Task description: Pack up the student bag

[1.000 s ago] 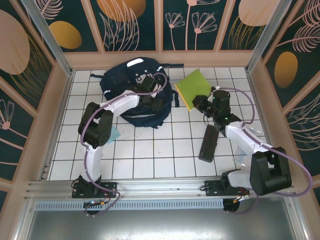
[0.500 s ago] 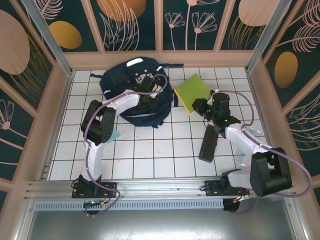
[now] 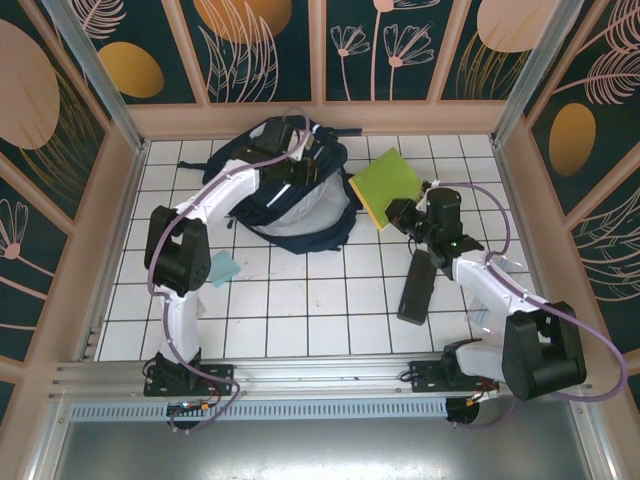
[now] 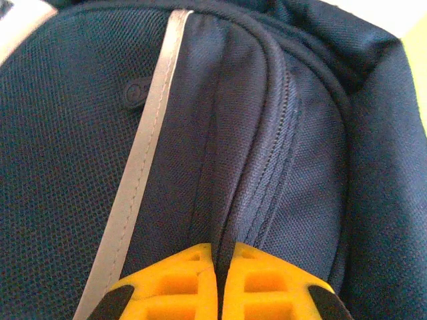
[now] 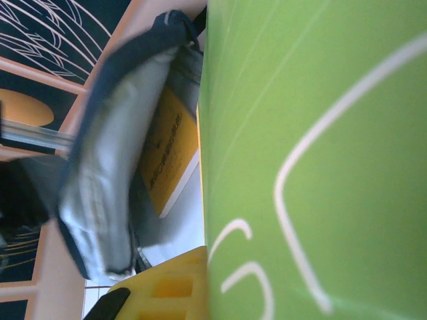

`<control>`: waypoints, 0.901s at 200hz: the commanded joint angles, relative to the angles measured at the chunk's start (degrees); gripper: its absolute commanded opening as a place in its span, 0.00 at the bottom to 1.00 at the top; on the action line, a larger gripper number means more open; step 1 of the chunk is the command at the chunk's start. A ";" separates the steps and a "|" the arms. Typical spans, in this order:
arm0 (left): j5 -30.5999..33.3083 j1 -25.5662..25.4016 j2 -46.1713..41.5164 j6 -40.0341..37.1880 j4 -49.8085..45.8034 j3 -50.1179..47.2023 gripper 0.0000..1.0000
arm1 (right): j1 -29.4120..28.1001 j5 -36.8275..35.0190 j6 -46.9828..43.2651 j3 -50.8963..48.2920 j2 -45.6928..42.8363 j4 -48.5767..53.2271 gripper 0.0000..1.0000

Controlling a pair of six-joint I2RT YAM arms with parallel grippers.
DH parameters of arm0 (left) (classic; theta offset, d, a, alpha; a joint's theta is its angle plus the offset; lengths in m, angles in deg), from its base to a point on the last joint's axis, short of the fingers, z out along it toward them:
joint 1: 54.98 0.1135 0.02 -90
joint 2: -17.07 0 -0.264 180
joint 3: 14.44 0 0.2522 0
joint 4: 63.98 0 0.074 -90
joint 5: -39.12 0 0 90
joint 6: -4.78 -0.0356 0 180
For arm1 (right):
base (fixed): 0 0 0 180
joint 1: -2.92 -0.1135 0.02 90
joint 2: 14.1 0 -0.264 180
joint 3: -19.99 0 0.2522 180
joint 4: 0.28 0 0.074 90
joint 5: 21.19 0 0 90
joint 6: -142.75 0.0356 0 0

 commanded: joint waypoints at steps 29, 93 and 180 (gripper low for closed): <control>-13.41 1.08 -1.85 9.14 2.20 7.30 0.00 | -1.87 4.76 3.84 -2.25 1.96 -13.01 0.00; -18.79 1.11 -5.09 18.43 13.09 0.81 0.00 | -8.54 13.03 7.63 10.32 25.14 -28.30 0.00; -18.81 1.08 -7.87 28.57 28.81 -8.84 0.00 | -12.97 15.04 16.93 37.18 53.98 -22.51 0.11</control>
